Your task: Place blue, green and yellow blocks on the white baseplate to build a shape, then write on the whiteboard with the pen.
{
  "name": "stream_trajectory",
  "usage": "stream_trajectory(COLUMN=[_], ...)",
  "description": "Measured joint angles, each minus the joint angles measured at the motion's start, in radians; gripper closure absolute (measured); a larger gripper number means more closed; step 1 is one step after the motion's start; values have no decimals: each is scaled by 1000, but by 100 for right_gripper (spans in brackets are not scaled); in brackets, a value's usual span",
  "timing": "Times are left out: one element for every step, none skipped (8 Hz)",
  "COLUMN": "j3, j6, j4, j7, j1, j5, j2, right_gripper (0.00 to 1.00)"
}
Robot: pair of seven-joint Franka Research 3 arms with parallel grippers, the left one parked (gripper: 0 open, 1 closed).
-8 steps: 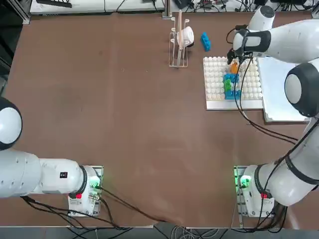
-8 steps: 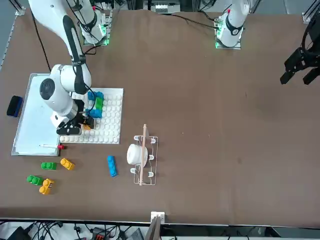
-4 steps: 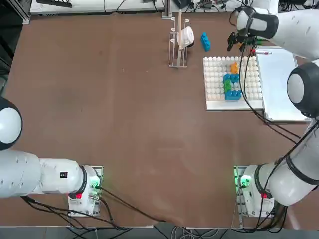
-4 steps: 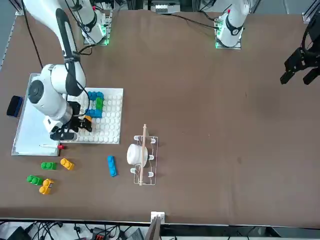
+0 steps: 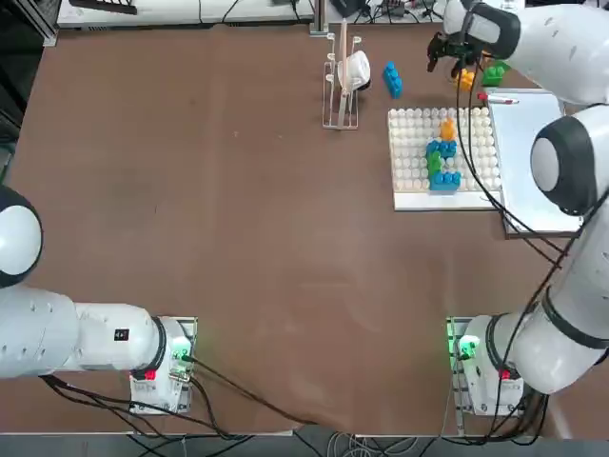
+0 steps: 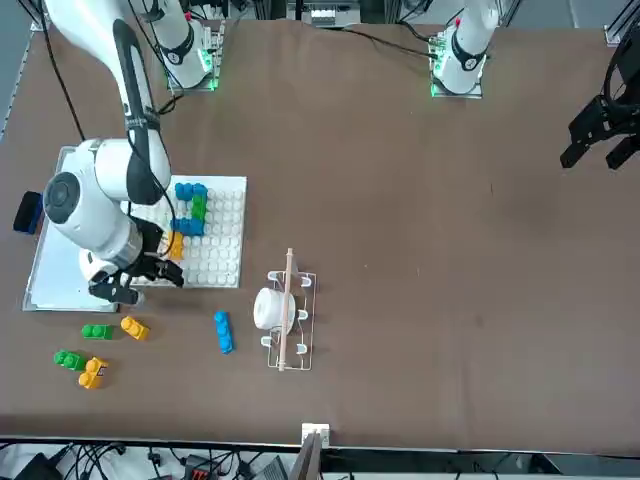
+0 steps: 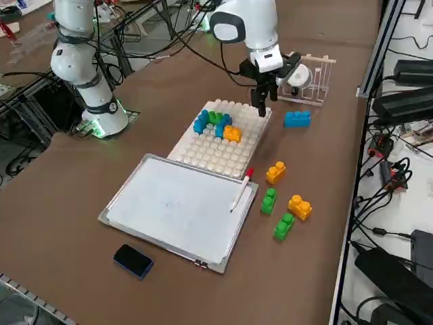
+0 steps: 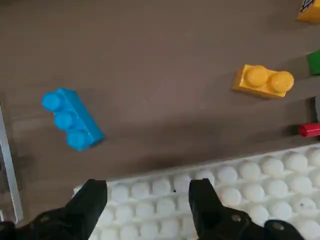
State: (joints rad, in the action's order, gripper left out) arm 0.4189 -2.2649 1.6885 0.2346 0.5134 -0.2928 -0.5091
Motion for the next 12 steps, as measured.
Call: stream_trajectory(j3=[-2, -3, -4, -5, -5, -5, -4, -4, -4, -4, -4, -4], j6=[0, 1, 4, 10, 14, 14, 14, 15, 17, 18, 19, 20], j4=[-55, -108, -157, -202, -243, -281, -320, -350, -368, -374, -376, -376], j7=[89, 194, 309, 429, 556, 687, 828, 952, 1035, 1074, 1090, 1112], j1=[4, 9, 19, 32, 41, 44, 43, 42, 41, 41, 41, 41], j5=[-1, -3, -3, -4, -5, -8, -14, -17, -17, -17, -17, -19], j2=[-45, -85, -119, -149, -177, -204, -229, -248, -261, -266, -269, -275], right_gripper=[0, 0, 0, 0, 1, 1, 1, 3, 4, 4, 4, 4])
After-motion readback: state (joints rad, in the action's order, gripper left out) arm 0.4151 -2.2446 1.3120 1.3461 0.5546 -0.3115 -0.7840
